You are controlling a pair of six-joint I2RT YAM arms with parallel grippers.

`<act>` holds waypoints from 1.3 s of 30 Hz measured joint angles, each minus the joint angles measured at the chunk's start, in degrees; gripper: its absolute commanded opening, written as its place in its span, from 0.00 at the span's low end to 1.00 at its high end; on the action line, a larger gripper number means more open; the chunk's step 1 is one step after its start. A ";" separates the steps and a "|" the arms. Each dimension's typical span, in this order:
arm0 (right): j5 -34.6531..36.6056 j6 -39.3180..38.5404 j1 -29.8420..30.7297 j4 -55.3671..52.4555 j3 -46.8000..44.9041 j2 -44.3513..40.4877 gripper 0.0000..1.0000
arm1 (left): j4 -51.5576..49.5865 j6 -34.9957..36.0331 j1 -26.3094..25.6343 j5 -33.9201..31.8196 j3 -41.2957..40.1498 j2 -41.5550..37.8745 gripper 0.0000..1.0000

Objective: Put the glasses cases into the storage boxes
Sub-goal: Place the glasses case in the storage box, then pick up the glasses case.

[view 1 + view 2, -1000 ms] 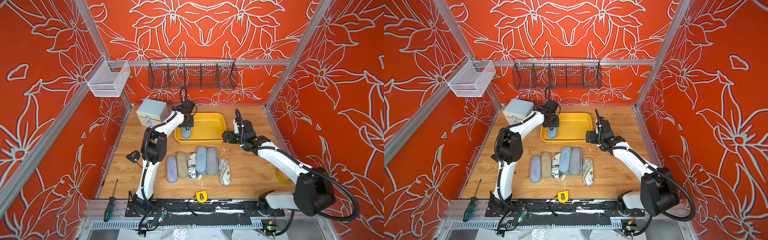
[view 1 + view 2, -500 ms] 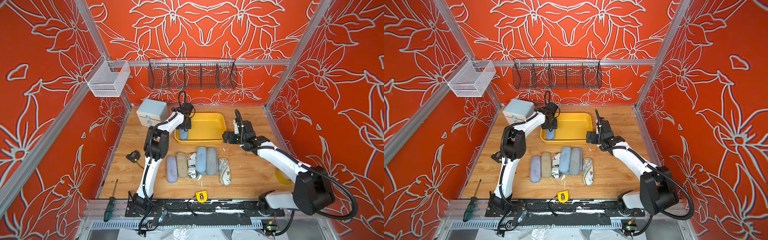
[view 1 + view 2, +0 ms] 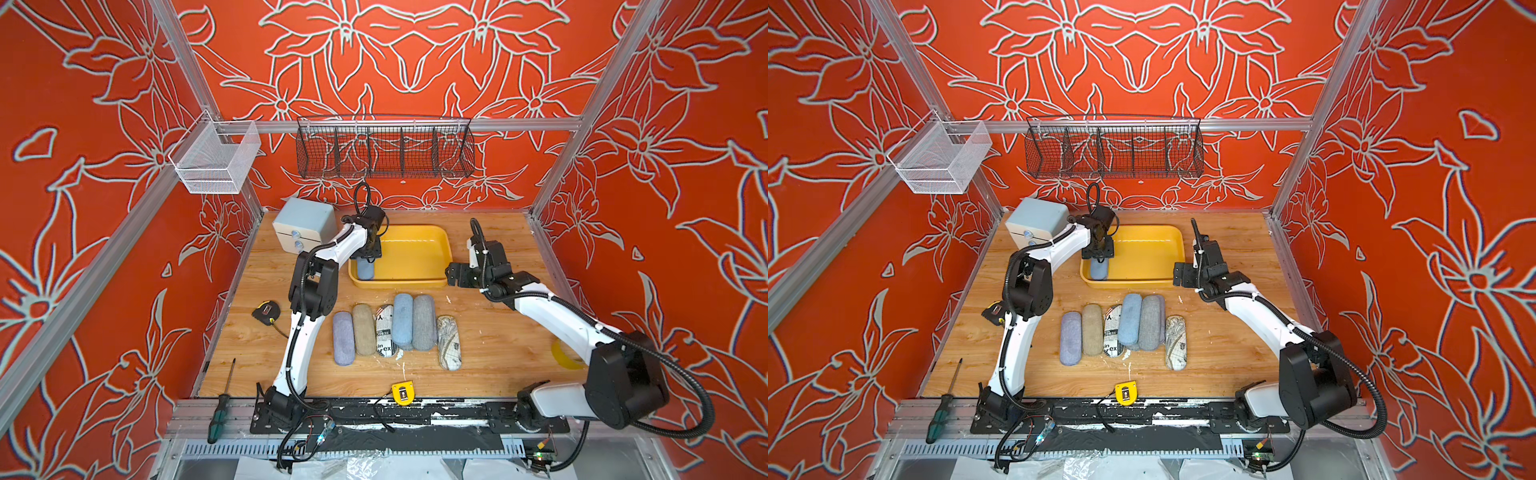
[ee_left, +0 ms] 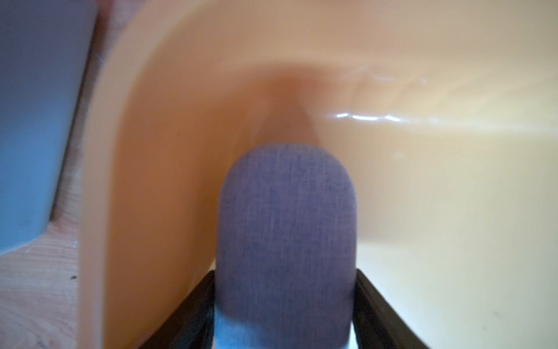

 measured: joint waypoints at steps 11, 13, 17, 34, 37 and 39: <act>-1.79 -0.04 0.00 -1.16 -0.46 -1.42 0.97 | 0.09 -0.28 0.02 3.74 0.17 -3.10 0.97; -2.62 -0.02 0.02 -1.31 -1.16 -2.67 0.97 | 0.39 -0.26 0.00 5.20 -0.15 -5.16 0.99; -3.43 0.04 0.72 -2.89 -2.19 -4.68 0.97 | 2.05 -0.26 -0.22 8.37 -1.88 -10.69 0.99; 1.31 4.33 5.77 -5.64 -7.72 -9.92 0.97 | 9.46 -6.08 -17.84 9.46 -33.88 -36.33 1.00; 3.04 4.98 5.55 -4.92 -7.72 -10.27 0.97 | 9.44 -8.26 -19.85 8.68 -40.09 -39.30 1.00; 3.87 5.53 5.20 -4.48 -7.72 -10.38 0.97 | 9.55 -9.70 -20.72 8.20 -42.97 -41.44 1.00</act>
